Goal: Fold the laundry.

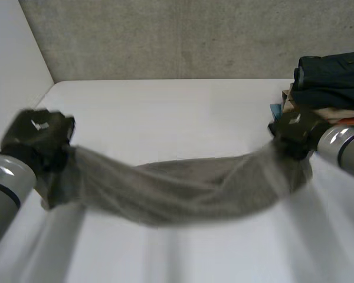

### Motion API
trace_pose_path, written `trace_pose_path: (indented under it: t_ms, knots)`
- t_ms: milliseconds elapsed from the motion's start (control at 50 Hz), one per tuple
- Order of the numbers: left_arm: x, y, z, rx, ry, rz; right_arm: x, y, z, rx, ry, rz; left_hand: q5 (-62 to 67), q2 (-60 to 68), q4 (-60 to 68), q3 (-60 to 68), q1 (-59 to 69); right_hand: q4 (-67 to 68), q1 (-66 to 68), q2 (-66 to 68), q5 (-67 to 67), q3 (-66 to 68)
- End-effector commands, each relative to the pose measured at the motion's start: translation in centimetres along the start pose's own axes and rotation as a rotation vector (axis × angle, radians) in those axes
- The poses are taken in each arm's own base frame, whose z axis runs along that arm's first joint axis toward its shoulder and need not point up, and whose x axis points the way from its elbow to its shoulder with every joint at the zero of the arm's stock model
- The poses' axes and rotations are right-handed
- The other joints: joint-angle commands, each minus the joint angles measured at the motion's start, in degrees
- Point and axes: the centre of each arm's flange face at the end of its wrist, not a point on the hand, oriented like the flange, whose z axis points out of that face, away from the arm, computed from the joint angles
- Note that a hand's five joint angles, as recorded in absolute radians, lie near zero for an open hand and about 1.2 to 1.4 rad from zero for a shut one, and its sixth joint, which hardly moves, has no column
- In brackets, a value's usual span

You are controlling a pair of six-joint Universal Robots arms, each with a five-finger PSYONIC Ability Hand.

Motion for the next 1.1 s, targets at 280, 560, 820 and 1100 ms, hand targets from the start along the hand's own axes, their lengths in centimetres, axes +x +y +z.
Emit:
trace_pose_path:
  t_ms: [280,560,820,1100]
  knots:
    - [-3.7,-6.3,-5.0,0.253,-0.074,-0.070,4.8,-8.7,-12.6,0.099,0.155,-0.054,14.3,11.6,11.1,11.9,14.9,11.9,25.4,13.0,13.9,12.3]
    - [-0.6,1.6,4.2,-0.080,0.059,-0.006,3.2,-2.2,-4.2,-0.097,-0.031,-0.002,14.3,11.6,11.1,11.9,14.9,11.9,25.4,13.0,13.9,12.3]
    - [-8.4,-11.0,13.0,0.465,-0.401,-0.013,6.8,-12.1,2.6,0.420,0.409,0.001,14.3,11.6,11.1,11.9,14.9,11.9,25.4,13.0,13.9,12.3]
    - [-6.3,-9.8,12.6,0.488,-0.391,-0.057,7.2,-12.7,3.3,0.620,0.425,0.170,14.3,11.6,11.1,11.9,14.9,11.9,25.4,13.0,13.9,12.3]
